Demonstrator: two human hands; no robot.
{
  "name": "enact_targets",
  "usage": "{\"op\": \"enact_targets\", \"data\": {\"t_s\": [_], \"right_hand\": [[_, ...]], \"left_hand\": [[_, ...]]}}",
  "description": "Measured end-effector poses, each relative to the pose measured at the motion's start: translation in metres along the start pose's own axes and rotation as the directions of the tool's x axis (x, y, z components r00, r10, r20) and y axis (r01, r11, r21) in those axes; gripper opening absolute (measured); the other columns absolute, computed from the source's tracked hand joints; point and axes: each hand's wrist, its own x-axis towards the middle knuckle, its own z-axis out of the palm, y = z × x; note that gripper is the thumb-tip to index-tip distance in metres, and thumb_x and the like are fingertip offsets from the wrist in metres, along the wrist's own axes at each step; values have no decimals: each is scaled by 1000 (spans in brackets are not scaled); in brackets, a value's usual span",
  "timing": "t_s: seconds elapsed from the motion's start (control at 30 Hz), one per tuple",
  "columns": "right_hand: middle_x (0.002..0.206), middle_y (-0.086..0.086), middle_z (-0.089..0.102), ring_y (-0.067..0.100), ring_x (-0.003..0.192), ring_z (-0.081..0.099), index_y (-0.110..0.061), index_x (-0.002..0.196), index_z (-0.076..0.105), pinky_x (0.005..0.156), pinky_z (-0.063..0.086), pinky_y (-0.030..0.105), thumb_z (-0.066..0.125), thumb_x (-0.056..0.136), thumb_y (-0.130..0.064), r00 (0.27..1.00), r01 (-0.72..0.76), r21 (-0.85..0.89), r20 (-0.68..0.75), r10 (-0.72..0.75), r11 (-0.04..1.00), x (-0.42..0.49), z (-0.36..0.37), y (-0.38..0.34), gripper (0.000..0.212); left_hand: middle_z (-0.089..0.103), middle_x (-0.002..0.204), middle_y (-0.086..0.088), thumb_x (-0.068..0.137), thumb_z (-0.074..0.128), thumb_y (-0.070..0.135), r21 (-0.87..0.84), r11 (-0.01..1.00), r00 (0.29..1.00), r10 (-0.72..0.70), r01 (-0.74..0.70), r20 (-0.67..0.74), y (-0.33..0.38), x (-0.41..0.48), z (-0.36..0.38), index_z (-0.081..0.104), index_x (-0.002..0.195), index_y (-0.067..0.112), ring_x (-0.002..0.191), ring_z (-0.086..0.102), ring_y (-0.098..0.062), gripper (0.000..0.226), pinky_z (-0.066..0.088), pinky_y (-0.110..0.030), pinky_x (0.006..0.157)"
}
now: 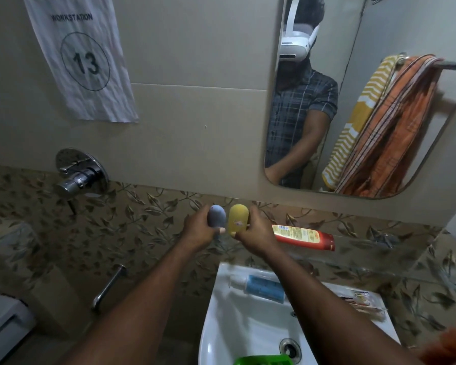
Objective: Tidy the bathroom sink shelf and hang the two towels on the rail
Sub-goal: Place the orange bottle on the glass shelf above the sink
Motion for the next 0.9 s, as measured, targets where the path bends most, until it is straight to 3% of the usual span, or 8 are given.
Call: {"op": "enact_targets", "data": {"t_s": [0.07,0.17,0.23,0.37,0.5,0.9], "right_hand": [[102,2,65,21,88,66,-24,114,48,74,60,45,83,85,-19,1000,19,-8,-3,-19,1000,-7,7,3,46],[95,-5,59,14,82,60,-25,111,45,59,47,28,81,89,-18,998,46,-1,-53,-46,999,-13,14,7,43],[95,-6,59,13,81,59,-24,114,49,58,40,24,80,90,-18,995,51,1,-81,-51,999,-14,17,8,40],[102,-1,66,17,88,64,-24,122,54,69,56,34,79,91,-16,994,43,9,-102,-41,999,-15,22,8,41],[105,1,67,19,90,65,-24,124,53,77,61,44,79,90,-17,993,29,-10,-118,-30,1000,-14,25,8,43],[109,2,67,19,94,65,-20,130,52,65,46,27,77,94,-19,991,4,22,-136,-1,1000,-16,32,10,44]], "left_hand": [[68,134,-9,81,87,8,15,1000,1000,10,-11,26,-4,-2,0,58,141,13,122,63,-24,67,49,-30,93],[67,137,-10,83,86,9,12,999,999,34,-34,21,-9,-4,2,56,143,14,126,62,-26,68,47,-28,91],[66,138,-9,83,86,10,9,999,999,42,-42,17,-10,-6,2,56,144,14,125,62,-25,68,47,-29,90],[67,138,-9,82,86,8,-27,999,1000,27,-27,13,-14,-9,3,57,144,17,125,64,-26,69,52,-32,91],[68,139,-10,82,87,10,-2,1000,1000,12,-12,8,-13,-10,4,57,143,16,125,64,-27,68,53,-33,93],[65,142,-10,83,88,17,50,999,1000,2,-3,18,-18,-8,3,54,147,16,128,62,-29,72,52,-36,97]]}}
